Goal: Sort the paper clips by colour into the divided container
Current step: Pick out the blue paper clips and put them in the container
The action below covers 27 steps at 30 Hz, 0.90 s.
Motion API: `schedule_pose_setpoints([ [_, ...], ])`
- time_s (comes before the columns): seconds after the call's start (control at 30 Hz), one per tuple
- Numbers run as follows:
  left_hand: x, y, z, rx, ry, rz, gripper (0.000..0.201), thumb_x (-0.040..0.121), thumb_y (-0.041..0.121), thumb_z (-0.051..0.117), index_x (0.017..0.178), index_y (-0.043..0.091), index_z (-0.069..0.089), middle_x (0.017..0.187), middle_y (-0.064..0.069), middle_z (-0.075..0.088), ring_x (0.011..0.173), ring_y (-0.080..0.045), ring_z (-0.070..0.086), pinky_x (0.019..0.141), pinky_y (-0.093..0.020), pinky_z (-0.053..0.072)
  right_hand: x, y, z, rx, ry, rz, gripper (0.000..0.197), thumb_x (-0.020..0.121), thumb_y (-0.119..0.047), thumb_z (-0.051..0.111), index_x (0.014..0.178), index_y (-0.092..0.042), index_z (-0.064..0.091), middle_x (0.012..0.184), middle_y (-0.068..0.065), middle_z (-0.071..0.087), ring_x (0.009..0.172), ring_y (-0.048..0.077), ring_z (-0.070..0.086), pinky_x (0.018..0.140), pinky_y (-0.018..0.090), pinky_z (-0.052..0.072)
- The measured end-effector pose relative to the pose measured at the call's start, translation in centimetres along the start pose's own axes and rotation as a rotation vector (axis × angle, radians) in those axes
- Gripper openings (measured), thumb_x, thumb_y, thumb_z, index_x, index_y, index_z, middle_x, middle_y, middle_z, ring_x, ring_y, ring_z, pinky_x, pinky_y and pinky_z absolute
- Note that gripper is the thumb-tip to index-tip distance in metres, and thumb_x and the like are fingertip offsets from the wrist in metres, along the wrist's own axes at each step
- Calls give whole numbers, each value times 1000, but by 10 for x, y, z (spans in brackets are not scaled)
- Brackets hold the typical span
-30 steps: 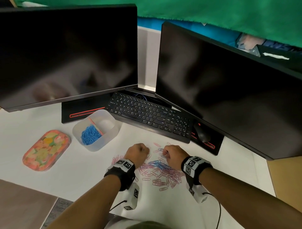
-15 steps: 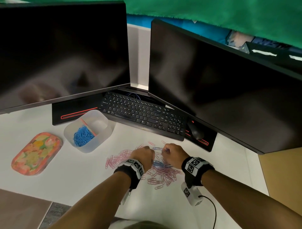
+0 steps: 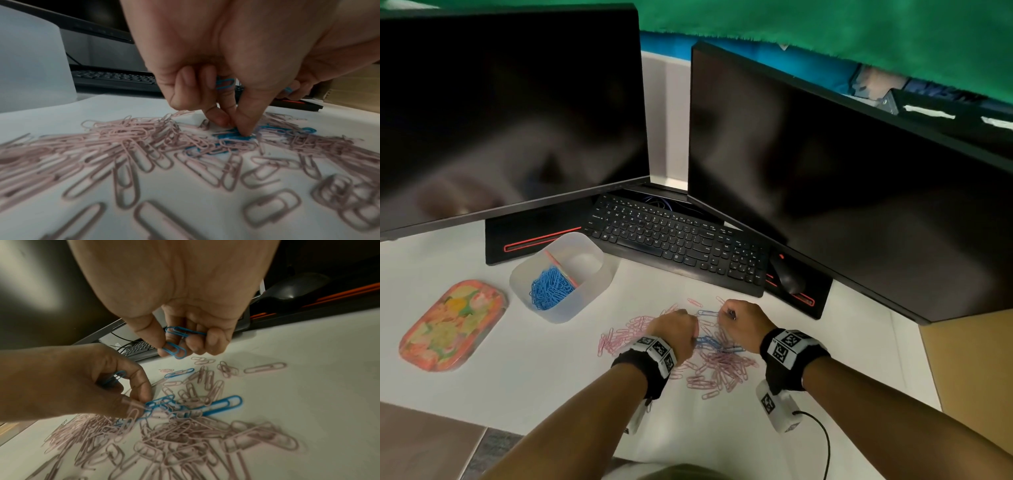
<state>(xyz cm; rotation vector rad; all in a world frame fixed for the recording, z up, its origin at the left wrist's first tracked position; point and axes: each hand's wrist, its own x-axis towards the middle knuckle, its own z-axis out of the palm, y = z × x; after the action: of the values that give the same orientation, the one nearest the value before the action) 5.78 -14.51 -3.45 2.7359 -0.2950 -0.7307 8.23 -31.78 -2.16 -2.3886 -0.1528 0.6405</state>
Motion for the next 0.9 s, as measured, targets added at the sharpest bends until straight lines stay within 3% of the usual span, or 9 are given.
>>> schedule_pose_setpoints([
  [0.1, 3, 0, -1, -13, 1, -16, 20, 89, 23, 54, 106, 17, 62, 110, -4, 59, 101, -25, 60, 85, -34, 52, -2, -1, -1, 6, -11, 9, 30, 92, -20, 51, 63, -27, 44, 78, -2, 56, 75, 16, 51, 63, 21, 39],
  [0.2, 3, -3, -1, -129, 4, -47, 12, 87, 20, 55, 95, 19, 64, 103, 0, 63, 96, -21, 62, 80, -28, 51, -2, -1, -2, 3, -19, 16, 20, 92, -21, 50, 72, -20, 52, 83, 0, 60, 77, 17, 53, 67, 24, 41],
  [0.33, 0, -11, -5, -328, 44, -88, 9, 84, 18, 59, 87, 18, 68, 95, 1, 69, 91, -19, 64, 77, -26, 51, -1, -1, -1, 21, -16, 31, 20, 92, -21, 51, 72, -18, 54, 72, -9, 53, 69, 11, 50, 58, 15, 35],
  [0.47, -5, -20, -13, -523, 44, -134, 12, 85, 16, 63, 93, 21, 69, 91, 2, 69, 82, -14, 63, 71, -19, 48, 3, -1, 1, 106, -16, 77, 20, 89, -23, 57, 80, -7, 64, 78, 1, 64, 73, 17, 57, 63, 22, 44],
  [0.57, -9, -27, -17, -638, 25, -158, 19, 84, 14, 66, 99, 24, 72, 83, 3, 67, 71, -8, 58, 60, -9, 43, 5, -7, -1, 196, -47, 124, 15, 84, -9, 54, 85, -13, 69, 85, -1, 68, 78, 16, 61, 65, 22, 47],
  [0.67, -19, -29, -29, -850, 33, -155, 17, 84, 6, 70, 98, 13, 75, 79, -2, 71, 64, -1, 59, 64, -12, 46, 7, -17, -2, 290, -79, 152, 25, 82, -1, 55, 88, -23, 68, 84, 2, 64, 57, -2, 54, 52, 11, 38],
  [0.73, -29, -28, -39, -1015, 75, -163, 17, 85, -2, 67, 100, 3, 73, 71, 5, 71, 51, 8, 58, 62, -12, 45, 9, -28, -1, 374, -93, 176, 23, 84, -1, 55, 92, -18, 68, 75, 1, 62, 41, -5, 48, 44, 8, 33],
  [0.83, -48, -25, -54, -1194, 125, -194, 21, 87, -10, 59, 105, -5, 68, 49, 13, 63, 33, 5, 46, 41, -3, 35, 14, -48, 5, 556, -133, 218, 20, 86, 1, 50, 89, -8, 68, 64, 1, 56, 45, 6, 44, 43, 17, 31],
  [0.9, -59, -28, -62, -1257, 172, -232, 18, 88, -10, 58, 102, -7, 68, 42, 12, 58, 31, 3, 43, 38, -5, 33, 19, -64, 14, 685, -171, 259, 21, 86, 1, 48, 86, -7, 67, 60, 5, 52, 48, 14, 45, 46, 24, 30],
])
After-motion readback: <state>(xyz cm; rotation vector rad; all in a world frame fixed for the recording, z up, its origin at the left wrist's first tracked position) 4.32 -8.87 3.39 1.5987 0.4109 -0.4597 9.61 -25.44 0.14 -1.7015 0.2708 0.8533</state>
